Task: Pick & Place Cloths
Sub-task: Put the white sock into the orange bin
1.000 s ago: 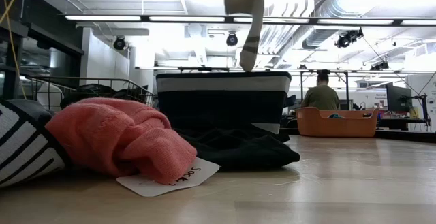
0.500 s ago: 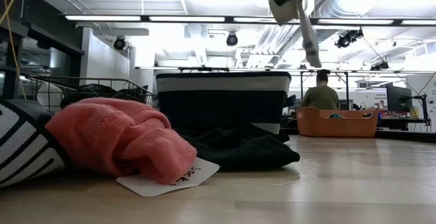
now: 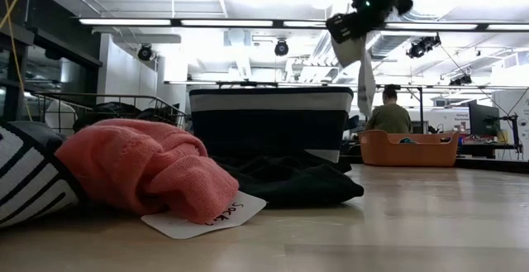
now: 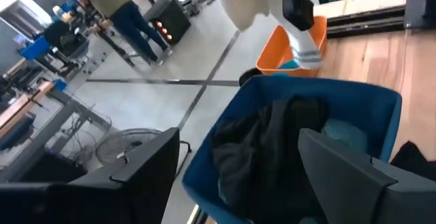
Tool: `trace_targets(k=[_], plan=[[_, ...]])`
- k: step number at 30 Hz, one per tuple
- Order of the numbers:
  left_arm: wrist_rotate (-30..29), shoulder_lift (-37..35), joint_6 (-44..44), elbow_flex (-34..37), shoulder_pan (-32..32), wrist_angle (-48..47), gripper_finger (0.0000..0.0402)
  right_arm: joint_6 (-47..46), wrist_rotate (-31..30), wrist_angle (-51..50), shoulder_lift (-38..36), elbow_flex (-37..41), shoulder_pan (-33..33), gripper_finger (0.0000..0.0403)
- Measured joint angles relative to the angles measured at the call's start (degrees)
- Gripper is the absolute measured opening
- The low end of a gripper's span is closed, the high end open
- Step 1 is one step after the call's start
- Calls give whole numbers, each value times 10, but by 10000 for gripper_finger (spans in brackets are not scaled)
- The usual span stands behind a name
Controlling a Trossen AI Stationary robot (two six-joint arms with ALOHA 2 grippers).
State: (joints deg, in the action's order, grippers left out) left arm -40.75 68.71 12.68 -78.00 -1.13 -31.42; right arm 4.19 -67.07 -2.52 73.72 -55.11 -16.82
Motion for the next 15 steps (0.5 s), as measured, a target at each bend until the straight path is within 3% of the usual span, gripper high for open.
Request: trace_targets(k=[4,10,15], plan=[[2,-2,-23,-1,0,-15,293,-76,56,-66,-4,0,-42,5],[21,-1,-51,-1,0,-41,293,-50,105,-53,-6,0,-96,5],[29,-1,-67,-1,0,-59,293,-42,110,-59,-6,0,-138,5]])
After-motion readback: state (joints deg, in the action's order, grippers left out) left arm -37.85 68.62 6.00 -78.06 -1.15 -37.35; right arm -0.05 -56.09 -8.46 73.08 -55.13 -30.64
